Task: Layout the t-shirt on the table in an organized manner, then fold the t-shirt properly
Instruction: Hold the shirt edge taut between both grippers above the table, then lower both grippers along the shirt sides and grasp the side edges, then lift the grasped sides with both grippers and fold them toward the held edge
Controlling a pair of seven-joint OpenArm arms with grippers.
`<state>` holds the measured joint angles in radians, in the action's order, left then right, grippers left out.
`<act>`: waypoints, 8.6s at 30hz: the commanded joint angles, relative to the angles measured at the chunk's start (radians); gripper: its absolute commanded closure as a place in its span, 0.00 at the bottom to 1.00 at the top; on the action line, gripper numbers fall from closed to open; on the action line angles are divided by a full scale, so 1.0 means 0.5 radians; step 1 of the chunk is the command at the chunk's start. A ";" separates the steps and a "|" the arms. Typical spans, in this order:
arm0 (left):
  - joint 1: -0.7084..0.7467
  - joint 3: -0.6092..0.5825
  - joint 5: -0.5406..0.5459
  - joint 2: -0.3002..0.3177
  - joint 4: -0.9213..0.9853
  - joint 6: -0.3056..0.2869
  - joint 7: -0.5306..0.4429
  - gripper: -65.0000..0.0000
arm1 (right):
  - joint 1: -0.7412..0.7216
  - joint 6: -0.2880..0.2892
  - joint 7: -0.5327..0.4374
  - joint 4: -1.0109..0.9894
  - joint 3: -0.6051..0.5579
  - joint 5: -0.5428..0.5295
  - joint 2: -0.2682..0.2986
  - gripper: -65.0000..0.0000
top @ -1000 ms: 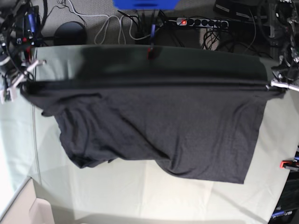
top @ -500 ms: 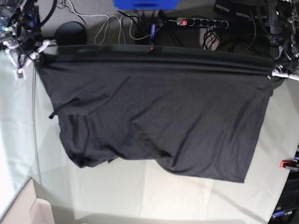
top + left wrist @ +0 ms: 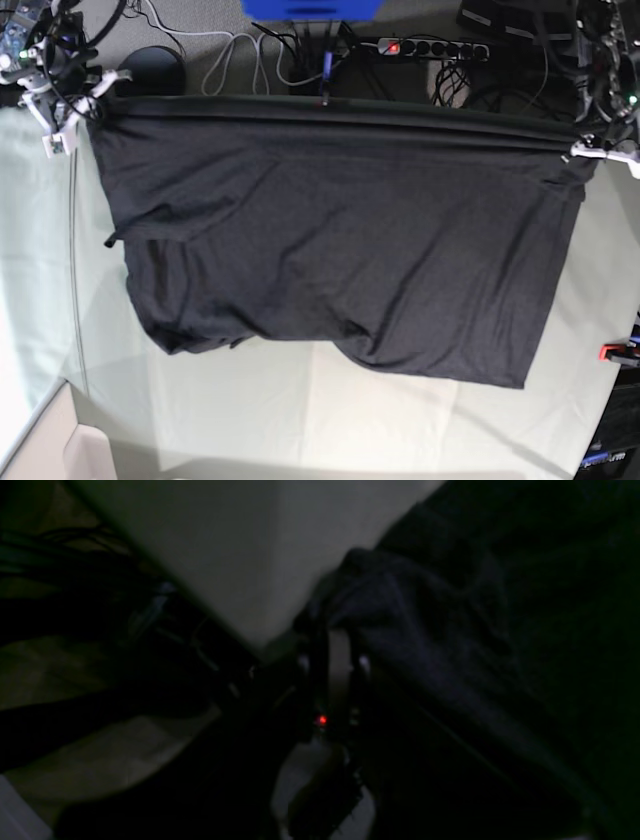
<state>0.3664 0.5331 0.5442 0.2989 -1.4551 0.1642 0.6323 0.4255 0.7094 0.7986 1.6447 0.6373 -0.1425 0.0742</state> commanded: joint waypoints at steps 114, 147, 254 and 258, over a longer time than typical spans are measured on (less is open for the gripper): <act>-1.775 -1.184 -0.749 0.125 2.237 -0.529 -1.269 0.54 | -1.632 -0.022 -1.019 -1.965 -0.478 0.283 0.329 0.58; -1.615 -1.166 -0.390 0.177 2.086 -0.526 -1.591 1.00 | -1.632 -0.022 -1.010 -1.965 -0.478 0.283 0.326 0.58; -0.118 -0.261 -0.126 0.088 0.101 -0.526 -1.064 0.98 | -0.141 -0.022 -1.000 -0.225 -0.147 -0.027 0.148 0.97; -0.078 -0.245 -0.126 0.088 0.092 -0.526 -1.064 0.75 | -0.095 -0.022 -1.000 -0.179 -0.141 -0.027 0.148 0.74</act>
<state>0.3302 0.4004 0.4789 0.3290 -1.3895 -0.0982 0.1249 0.3782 0.6987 0.3229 1.5326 0.5606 -0.1360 0.1352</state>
